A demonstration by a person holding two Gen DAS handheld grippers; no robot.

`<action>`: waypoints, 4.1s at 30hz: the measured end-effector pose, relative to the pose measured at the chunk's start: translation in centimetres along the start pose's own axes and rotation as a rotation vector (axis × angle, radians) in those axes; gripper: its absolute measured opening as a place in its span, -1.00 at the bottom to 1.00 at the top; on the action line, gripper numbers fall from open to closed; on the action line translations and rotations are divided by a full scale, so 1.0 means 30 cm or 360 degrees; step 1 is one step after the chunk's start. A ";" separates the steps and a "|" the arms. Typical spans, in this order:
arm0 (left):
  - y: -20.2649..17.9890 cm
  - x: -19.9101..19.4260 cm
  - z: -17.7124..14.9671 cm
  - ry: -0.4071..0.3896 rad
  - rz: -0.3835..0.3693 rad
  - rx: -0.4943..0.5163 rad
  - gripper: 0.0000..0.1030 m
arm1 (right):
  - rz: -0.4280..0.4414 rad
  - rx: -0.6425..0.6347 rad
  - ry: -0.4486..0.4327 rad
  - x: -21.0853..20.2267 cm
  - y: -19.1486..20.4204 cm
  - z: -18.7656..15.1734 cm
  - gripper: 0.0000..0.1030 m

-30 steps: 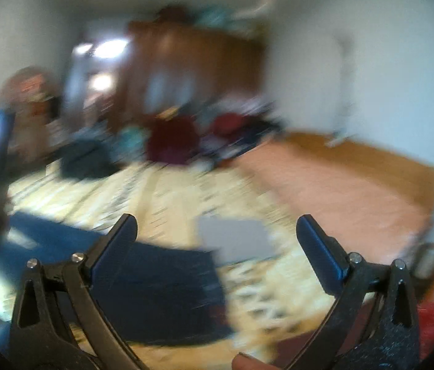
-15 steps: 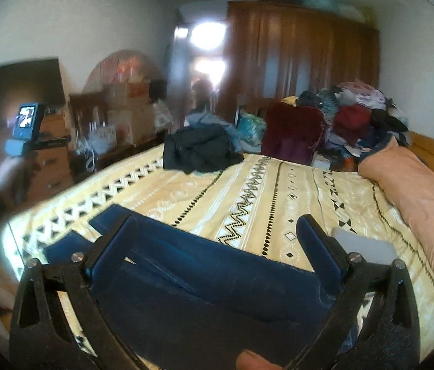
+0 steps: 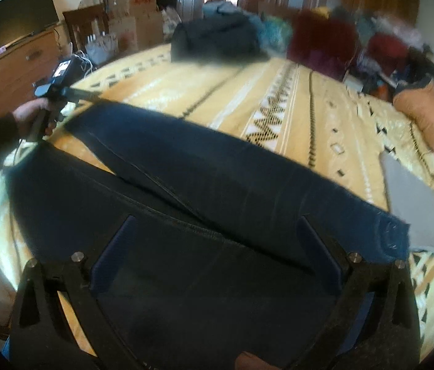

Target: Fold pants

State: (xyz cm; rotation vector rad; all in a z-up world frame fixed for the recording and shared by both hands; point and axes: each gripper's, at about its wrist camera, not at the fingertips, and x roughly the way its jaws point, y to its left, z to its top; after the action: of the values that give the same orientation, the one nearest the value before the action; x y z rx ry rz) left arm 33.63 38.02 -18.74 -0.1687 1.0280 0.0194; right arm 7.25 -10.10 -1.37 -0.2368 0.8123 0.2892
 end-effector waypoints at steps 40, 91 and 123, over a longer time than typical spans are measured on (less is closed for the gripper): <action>-0.074 0.020 0.013 -0.0110 0.0033 0.0116 -0.66 | -0.0288 0.0691 0.0468 0.449 -1.457 -0.235 0.21; 0.246 -0.988 -1.100 -0.0539 -0.0158 -0.0575 -0.12 | 0.0218 0.0345 0.0287 -0.099 -0.593 -0.347 -0.11; 0.156 -0.806 -0.992 -0.0538 -0.0205 -0.0768 -0.92 | 0.0841 -0.0050 0.0338 0.177 0.173 -0.107 -0.13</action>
State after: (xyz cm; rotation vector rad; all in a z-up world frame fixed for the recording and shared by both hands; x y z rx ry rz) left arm -4.63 39.73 -13.71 -0.6488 0.6587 0.1741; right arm 6.76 -5.39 -7.93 -0.0779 1.0757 0.7835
